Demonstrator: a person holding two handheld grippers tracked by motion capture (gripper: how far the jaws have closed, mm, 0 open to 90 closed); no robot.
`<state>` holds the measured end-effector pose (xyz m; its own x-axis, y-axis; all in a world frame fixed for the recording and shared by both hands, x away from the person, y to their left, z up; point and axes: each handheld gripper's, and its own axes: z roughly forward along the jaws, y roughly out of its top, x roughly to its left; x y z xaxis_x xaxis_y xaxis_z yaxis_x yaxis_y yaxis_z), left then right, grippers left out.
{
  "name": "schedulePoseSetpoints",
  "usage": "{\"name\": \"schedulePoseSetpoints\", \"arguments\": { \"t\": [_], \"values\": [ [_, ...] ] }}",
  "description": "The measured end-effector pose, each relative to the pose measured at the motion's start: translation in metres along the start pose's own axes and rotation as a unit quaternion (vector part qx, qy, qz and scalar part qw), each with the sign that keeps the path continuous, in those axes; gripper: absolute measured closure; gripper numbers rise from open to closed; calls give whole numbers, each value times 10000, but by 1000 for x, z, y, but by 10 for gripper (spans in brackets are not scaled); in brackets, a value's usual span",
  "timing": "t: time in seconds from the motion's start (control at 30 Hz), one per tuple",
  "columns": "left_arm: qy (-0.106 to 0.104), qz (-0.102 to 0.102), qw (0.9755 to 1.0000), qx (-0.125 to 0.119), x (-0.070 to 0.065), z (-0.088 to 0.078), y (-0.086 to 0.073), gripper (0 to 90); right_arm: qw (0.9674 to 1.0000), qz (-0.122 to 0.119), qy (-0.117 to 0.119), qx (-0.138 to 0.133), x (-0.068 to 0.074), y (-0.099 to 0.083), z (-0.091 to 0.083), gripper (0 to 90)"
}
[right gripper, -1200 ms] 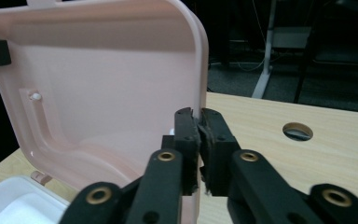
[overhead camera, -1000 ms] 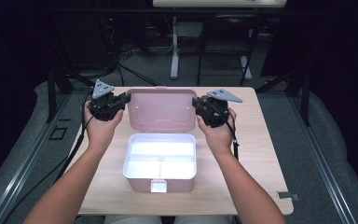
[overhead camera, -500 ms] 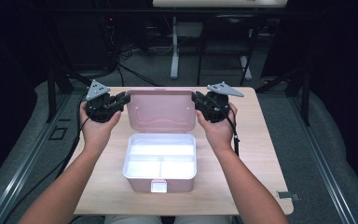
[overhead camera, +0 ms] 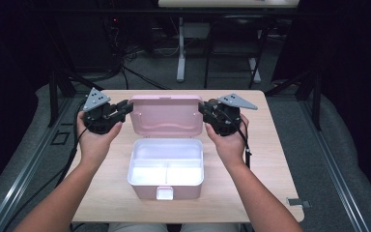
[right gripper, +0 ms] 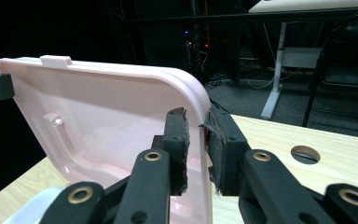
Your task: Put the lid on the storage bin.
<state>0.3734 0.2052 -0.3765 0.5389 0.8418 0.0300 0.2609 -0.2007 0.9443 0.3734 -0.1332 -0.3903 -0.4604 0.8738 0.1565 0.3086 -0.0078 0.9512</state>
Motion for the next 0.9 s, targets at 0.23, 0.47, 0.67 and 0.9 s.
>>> {"name": "schedulePoseSetpoints", "arguments": {
  "t": [0.23, 0.47, 0.67, 0.9],
  "values": [
    [-120, -35, 9999, -98, -2, -9, -4, 750, 10000, -60, 39, -57, 4, -4, -8, 768],
    [-224, -4, 9997, -120, -6, -20, -8, 749, 9998, -127, 94, -142, 8, -9, -17, 763],
    [-309, 61, 9995, -103, -10, -30, -12, 743, 9994, -210, 167, -197, 13, -15, -27, 749],
    [-409, 91, 9990, -124, -14, -40, -19, 742, 9993, -202, 269, -151, 16, -19, -36, 749]
  ]
}}
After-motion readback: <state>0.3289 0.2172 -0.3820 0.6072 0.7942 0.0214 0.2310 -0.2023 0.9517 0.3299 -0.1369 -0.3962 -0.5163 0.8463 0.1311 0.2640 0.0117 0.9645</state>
